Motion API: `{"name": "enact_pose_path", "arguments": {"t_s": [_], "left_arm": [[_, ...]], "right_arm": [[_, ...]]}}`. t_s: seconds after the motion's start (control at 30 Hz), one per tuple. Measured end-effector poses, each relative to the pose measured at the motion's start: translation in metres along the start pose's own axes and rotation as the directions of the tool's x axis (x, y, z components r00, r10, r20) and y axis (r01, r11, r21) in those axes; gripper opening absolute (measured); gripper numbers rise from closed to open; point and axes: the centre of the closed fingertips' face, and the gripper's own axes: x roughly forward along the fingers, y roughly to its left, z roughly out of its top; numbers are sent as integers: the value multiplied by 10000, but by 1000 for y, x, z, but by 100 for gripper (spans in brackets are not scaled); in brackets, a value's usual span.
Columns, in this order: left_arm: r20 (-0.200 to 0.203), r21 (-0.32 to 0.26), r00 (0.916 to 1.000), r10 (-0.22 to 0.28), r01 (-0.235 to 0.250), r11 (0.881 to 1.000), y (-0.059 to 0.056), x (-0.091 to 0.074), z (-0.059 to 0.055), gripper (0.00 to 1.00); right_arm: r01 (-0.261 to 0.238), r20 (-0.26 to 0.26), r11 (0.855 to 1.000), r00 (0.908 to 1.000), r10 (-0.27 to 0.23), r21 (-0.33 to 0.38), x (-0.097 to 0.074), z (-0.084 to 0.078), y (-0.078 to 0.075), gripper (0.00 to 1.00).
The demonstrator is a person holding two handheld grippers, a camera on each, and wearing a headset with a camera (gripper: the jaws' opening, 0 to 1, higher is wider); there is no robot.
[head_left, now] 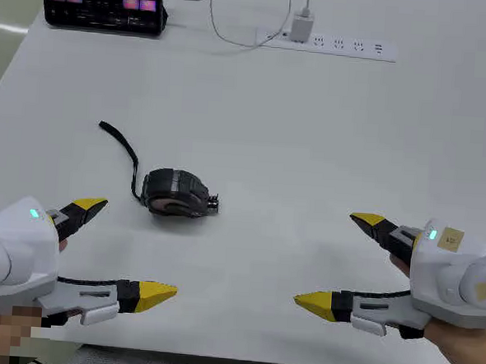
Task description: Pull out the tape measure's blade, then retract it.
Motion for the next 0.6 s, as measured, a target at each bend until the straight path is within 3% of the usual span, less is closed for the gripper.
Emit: {"name": "enact_pose_path", "arguments": {"t_s": [0.6], "left_arm": [[-50,-13,10000,-35,35,10000,0,0,-1,99]], "right_arm": [[35,4,10000,10000,-35,-77,1,1,-1,91]]}}
